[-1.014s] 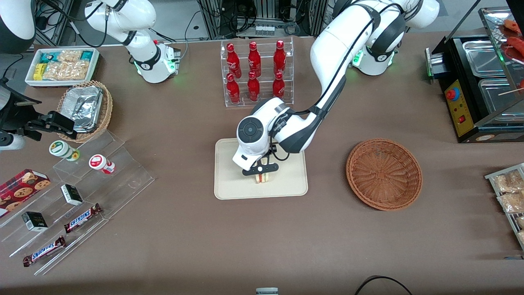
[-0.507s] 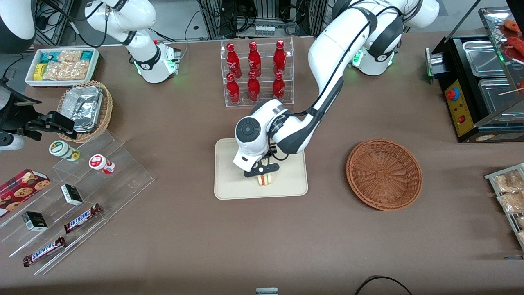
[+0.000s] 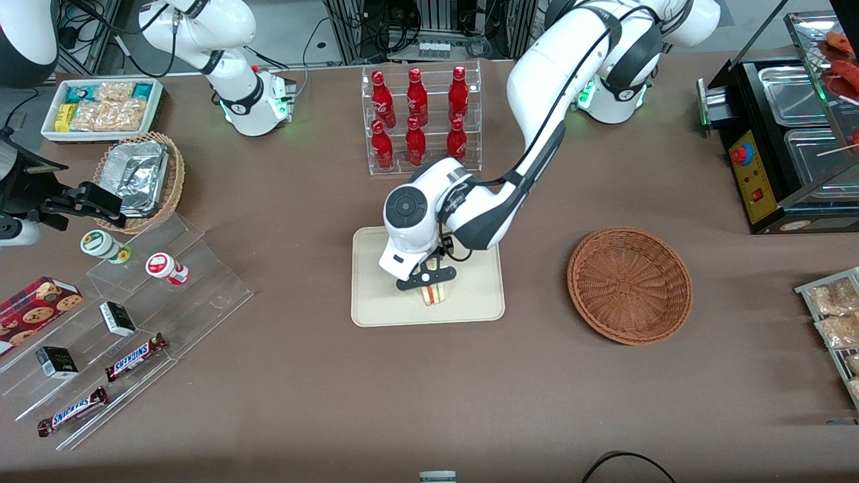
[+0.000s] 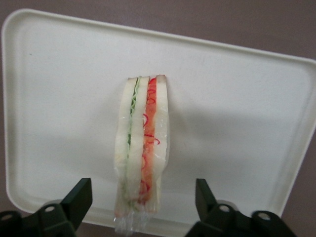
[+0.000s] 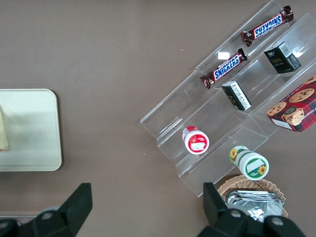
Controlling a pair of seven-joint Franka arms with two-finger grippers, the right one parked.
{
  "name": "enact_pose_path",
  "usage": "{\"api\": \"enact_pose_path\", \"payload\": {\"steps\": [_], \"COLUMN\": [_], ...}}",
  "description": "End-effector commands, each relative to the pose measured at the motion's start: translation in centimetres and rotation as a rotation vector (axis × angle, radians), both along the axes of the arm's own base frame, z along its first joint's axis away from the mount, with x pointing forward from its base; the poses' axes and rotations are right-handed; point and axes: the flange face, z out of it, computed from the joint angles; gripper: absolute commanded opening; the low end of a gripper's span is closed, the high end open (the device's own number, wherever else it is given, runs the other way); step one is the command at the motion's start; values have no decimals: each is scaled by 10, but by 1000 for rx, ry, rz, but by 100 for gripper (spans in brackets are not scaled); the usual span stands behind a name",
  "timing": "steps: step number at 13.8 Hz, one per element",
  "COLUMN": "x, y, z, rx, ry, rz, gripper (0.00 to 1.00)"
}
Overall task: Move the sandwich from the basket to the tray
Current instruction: 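Lower the sandwich onto the tray and open the left gripper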
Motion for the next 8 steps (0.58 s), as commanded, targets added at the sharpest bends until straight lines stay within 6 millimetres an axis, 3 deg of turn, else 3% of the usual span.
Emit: {"api": "enact_pose_path", "payload": {"steps": [1, 4, 6, 7, 8], "x": [0, 24, 47, 49, 56], "y": [10, 49, 96, 112, 135], "z": [51, 96, 121, 133, 135], "rx": [-2, -16, -43, -19, 6], "ry": [-14, -3, 62, 81, 102], "rz": [-48, -124, -181, -217, -210], "gripper": [100, 100, 100, 100, 100]}}
